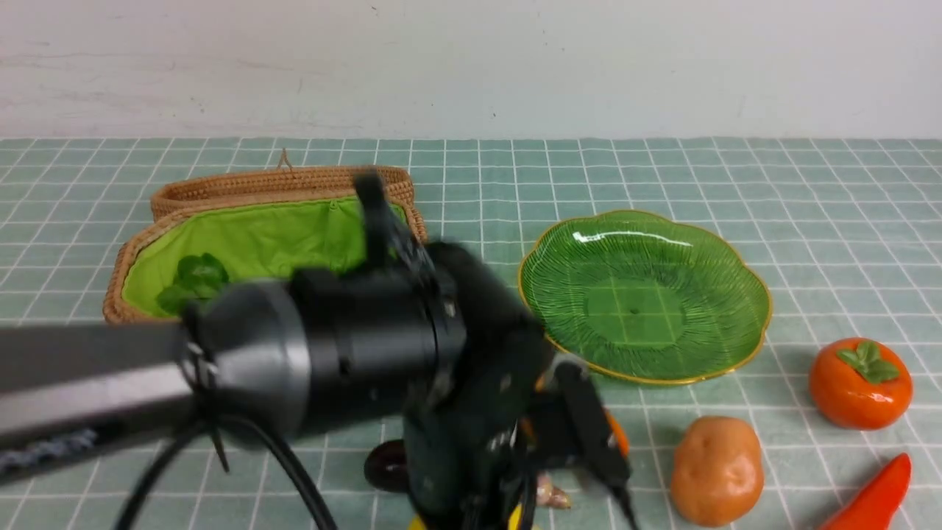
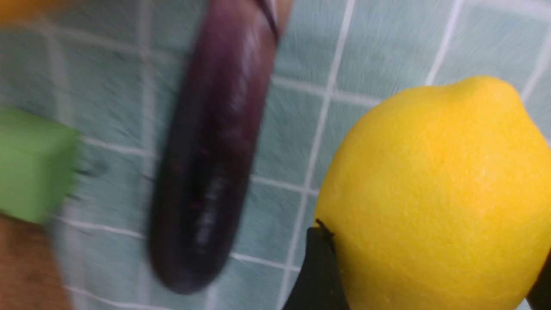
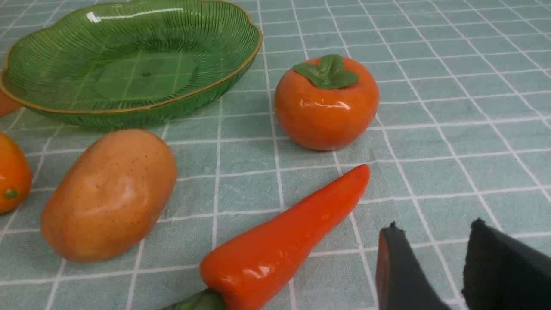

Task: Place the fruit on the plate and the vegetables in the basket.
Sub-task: Grab a lemon with your left arm and place it on the plate on the right

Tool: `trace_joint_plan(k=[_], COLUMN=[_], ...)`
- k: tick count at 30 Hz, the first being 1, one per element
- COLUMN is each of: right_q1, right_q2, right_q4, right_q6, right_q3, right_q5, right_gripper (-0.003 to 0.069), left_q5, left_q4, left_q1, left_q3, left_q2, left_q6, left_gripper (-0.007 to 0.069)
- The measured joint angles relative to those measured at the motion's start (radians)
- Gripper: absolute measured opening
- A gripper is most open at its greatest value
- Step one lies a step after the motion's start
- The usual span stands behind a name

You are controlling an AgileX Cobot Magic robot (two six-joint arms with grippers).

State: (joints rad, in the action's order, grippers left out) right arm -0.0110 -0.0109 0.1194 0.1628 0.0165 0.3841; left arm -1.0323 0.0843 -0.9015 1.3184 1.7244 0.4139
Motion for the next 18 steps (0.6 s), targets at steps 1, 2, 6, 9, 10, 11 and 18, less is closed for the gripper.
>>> trace_joint_plan(k=[1, 2, 6, 9, 10, 11, 18], right_q1=[0.000, 0.000, 0.000, 0.000, 0.000, 0.000, 0.000], right_q2=[0.000, 0.000, 0.000, 0.000, 0.000, 0.000, 0.000], right_q4=[0.000, 0.000, 0.000, 0.000, 0.000, 0.000, 0.000], right_q6=[0.000, 0.000, 0.000, 0.000, 0.000, 0.000, 0.000], right_q3=[0.000, 0.000, 0.000, 0.000, 0.000, 0.000, 0.000], right_q5=[0.000, 0.000, 0.000, 0.000, 0.000, 0.000, 0.000], right_gripper=[0.0242, 0.0242, 0.0242, 0.0242, 0.0242, 0.0242, 0.0242], left_q5=[-0.002, 0.003, 0.116, 0.340, 0.426, 0.510, 0.853], left_q4=[-0.003, -0.023, -0.059, -0.107, -0.126, -0.144, -0.131], left_q1=[0.002, 0.021, 0.086, 0.134, 0.145, 0.150, 0.154], left_q3=[0.018, 0.088, 0.253, 0.353, 0.367, 0.372, 0.375], left_q2=[-0.002, -0.009, 0.018, 0.092, 0.127, 0.160, 0.387], left_q6=[0.008, 0.027, 0.041, 0.042, 0.031, 0.018, -0.006], left_gripper=[0.0542, 0.0542, 0.0542, 0.0540, 0.0540, 0.0540, 0.0540])
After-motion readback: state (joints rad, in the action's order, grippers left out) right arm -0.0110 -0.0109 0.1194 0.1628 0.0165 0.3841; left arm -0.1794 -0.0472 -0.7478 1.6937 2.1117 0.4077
